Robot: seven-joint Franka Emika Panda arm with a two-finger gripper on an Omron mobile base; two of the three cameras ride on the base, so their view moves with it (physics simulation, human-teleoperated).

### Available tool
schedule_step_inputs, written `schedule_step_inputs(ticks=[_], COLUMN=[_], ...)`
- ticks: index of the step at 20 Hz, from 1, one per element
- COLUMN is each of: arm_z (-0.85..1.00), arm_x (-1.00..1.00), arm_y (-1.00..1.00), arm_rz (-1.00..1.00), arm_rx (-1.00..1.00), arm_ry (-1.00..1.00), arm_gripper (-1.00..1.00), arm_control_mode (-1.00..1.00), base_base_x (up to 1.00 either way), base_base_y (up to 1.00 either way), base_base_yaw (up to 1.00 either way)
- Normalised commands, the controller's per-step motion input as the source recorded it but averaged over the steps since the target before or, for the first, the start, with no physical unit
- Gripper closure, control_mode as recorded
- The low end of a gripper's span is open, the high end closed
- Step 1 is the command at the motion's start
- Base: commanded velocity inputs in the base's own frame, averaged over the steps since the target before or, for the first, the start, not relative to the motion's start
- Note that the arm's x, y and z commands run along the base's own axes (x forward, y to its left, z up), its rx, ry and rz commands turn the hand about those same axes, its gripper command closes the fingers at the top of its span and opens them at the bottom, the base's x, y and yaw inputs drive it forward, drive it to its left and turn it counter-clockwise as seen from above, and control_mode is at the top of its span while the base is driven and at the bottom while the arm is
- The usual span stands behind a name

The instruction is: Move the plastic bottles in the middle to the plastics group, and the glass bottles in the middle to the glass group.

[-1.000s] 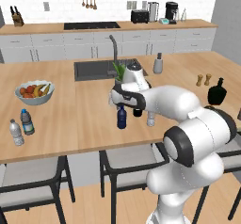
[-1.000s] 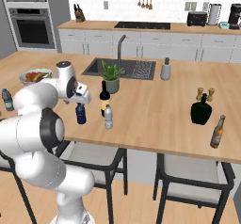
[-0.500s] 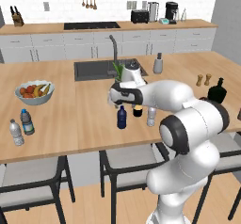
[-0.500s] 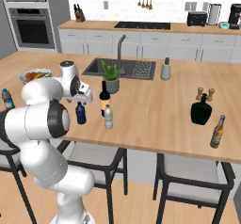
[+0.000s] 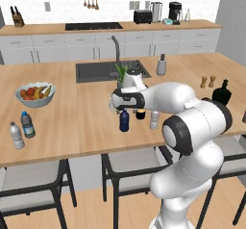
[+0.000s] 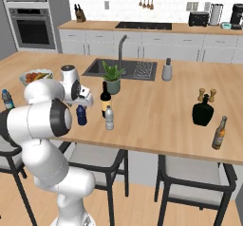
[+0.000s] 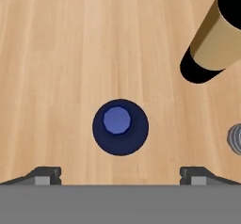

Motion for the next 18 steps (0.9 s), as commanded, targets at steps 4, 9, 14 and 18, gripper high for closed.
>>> schedule_step_inputs(ticks=[4, 9, 14, 18], arm_z=[-0.12, -0.21, -0.01, -0.10], arm_x=[0.02, 0.15, 0.14, 0.00], arm_y=[0.00, 0.00, 0.01, 0.01], arm_rz=[0.00, 0.00, 0.00, 0.00], arm_rx=[0.00, 0.00, 0.00, 0.00], arm_ry=[0.00, 0.00, 0.00, 0.00], arm_gripper=[-1.00, -1.00, -1.00, -1.00], arm_control_mode=[-1.00, -1.00, -1.00, -1.00], base_base_x=[0.00, 0.00, 0.00, 0.00], base_base_y=[0.00, 0.00, 0.00, 0.00], base_base_yaw=[0.00, 0.00, 0.00, 0.00])
